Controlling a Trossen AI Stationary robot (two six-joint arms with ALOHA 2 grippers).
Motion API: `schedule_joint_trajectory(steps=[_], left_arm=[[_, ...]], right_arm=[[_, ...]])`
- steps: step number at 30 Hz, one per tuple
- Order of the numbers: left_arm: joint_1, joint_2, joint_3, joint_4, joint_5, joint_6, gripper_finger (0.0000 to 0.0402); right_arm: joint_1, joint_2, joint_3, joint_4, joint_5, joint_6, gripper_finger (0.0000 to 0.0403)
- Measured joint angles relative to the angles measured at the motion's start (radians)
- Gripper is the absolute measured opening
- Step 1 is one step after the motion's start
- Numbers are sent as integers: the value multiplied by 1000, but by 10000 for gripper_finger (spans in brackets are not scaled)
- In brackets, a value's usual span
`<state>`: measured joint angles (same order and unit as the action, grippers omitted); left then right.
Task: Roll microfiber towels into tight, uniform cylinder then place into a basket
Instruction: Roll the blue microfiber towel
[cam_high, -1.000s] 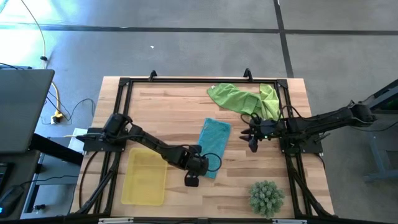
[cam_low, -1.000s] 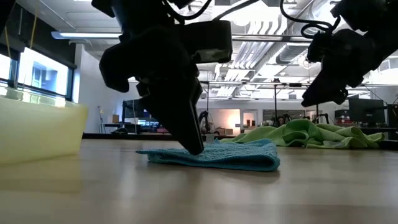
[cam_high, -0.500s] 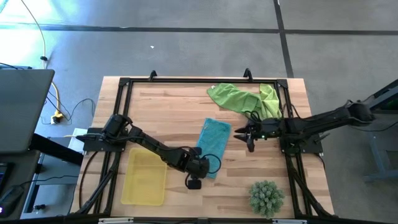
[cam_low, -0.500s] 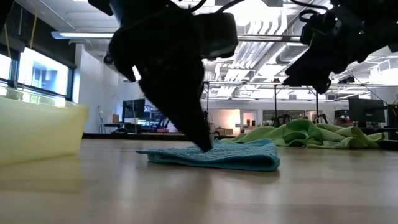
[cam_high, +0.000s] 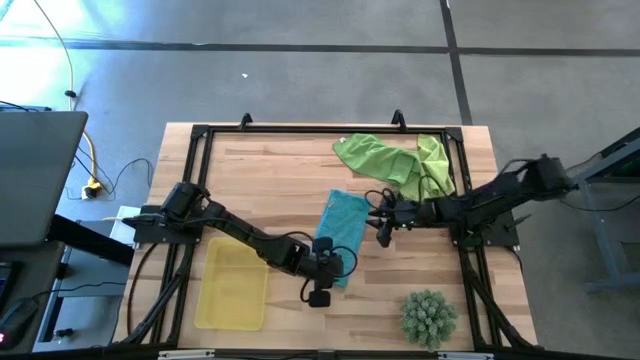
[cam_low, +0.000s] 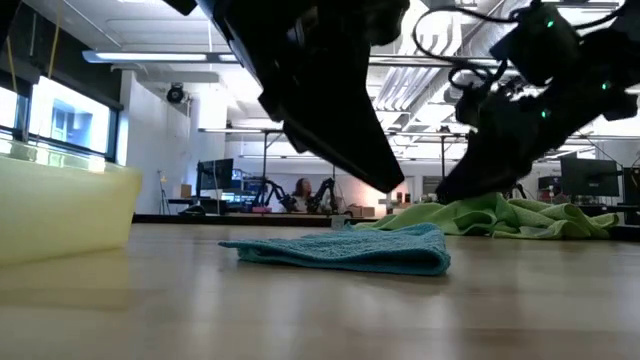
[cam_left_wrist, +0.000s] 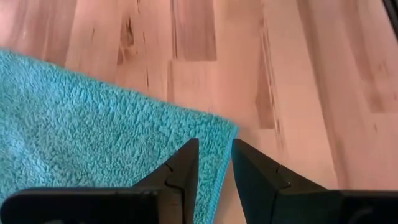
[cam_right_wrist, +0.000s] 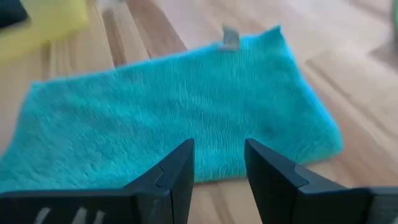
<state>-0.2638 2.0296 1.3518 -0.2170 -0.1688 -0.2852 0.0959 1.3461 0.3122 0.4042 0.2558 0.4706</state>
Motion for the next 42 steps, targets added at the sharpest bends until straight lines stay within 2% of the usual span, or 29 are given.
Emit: schedule_joint_trajectory(steps=[6,9,14,25,29,33,36,39,42], left_arm=[[0,-5,0,-2,0,-31,88],[-2,-12,0,-11,0,-101,88],[-22,-42,-1,-35,-3,-171,88],[-60,-99,0,-50,-33,-175,88],[-60,-99,0,-134,-33,-85,88],[-54,-99,0,-224,-41,89,88],[-47,-99,0,-249,-85,237,87],[-33,-99,0,-263,-108,369,88],[-12,-98,0,-267,-108,446,88]], right_arm=[[-1,139,1,124,44,-41,134],[-15,183,1,151,86,-97,134],[-71,235,1,155,93,-169,134],[-219,234,2,259,103,-364,134],[-202,171,2,244,-28,-409,134],[-134,109,1,165,-184,-474,134],[-56,98,1,152,-279,-483,134],[31,109,0,153,-308,-580,133],[113,114,1,153,-237,-666,134]])
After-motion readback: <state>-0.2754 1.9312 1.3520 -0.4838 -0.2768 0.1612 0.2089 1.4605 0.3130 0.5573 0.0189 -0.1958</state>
